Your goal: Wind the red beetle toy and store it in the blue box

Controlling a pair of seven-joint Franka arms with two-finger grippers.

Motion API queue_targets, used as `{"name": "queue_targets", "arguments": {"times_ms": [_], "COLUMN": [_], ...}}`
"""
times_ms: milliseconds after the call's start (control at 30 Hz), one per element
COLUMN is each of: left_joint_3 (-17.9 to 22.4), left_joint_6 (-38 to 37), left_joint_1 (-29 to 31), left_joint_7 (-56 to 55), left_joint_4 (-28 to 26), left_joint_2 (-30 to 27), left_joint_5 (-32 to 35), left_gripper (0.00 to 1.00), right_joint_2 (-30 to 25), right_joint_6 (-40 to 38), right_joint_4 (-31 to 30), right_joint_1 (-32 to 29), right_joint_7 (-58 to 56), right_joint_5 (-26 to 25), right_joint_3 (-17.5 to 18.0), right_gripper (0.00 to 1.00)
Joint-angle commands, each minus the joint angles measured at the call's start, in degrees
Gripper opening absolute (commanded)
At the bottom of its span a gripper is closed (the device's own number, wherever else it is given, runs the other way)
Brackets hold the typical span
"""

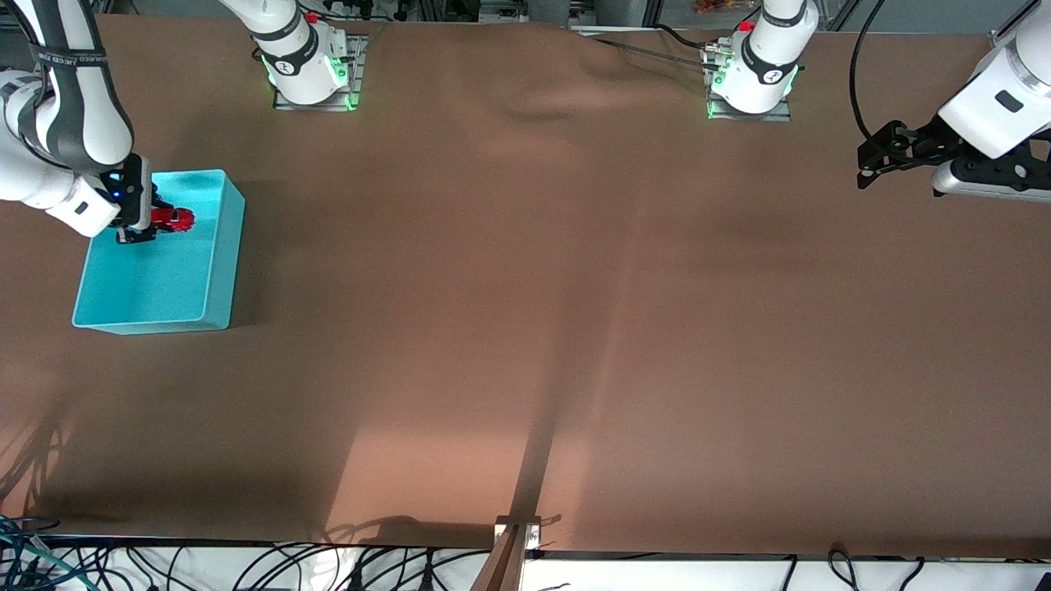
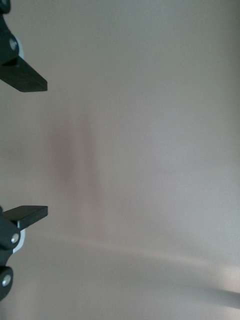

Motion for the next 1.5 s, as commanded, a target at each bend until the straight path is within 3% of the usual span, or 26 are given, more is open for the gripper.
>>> {"name": "queue_targets", "arguments": {"times_ms": [0,300,500,533,600,733,1200,1467], "left_joint_3": [0.03,0.03,0.03,0.03,0.03,0.03,0.03,0.03], "left_joint_6": [-1.46,-1.46,-1.46,-1.46,-1.46,-1.46,-1.46,-1.46], "left_joint_1": [0.04,0.04,0.04,0.04,0.13,0.13,0.13,0.22], "left_joint_7": [1.07,0.80,0.80,0.80,0.80,0.80,0.80,0.80], "left_joint_4": [2.08,2.08,2.08,2.08,2.08,2.08,2.08,2.08], "left_joint_2": [1.04,0.95,0.95,0.95,1.04,0.95,0.95,1.04], "left_joint_5": [-0.92,-0.92,-0.92,-0.92,-0.92,-0.92,-0.92,-0.92], "left_gripper": [1.00,1.00,1.00,1.00,1.00,1.00,1.00,1.00], "right_joint_2": [1.15,3.17,3.79,3.88,4.31,4.75,4.67,4.76], "right_joint_6": [1.19,2.16,2.34,2.34,2.25,2.16,-1.08,-9.43], "right_joint_4": [-0.95,-1.74,-1.66,-1.66,-1.57,-1.31,2.29,11.69], "right_joint_1": [-1.34,-2.39,-2.39,-2.39,-2.39,-2.39,-1.87,-1.78], "right_joint_7": [-1.88,-2.59,-2.59,-2.59,-2.59,-2.59,-2.59,-2.41], "right_joint_5": [1.25,1.34,1.34,1.34,1.51,3.18,3.36,7.31], "right_joint_3": [-0.09,-0.09,-0.09,-0.09,0.00,0.35,2.37,4.48], "right_gripper": [0.05,0.07,0.24,0.30,0.61,1.00,1.00,1.00]}}
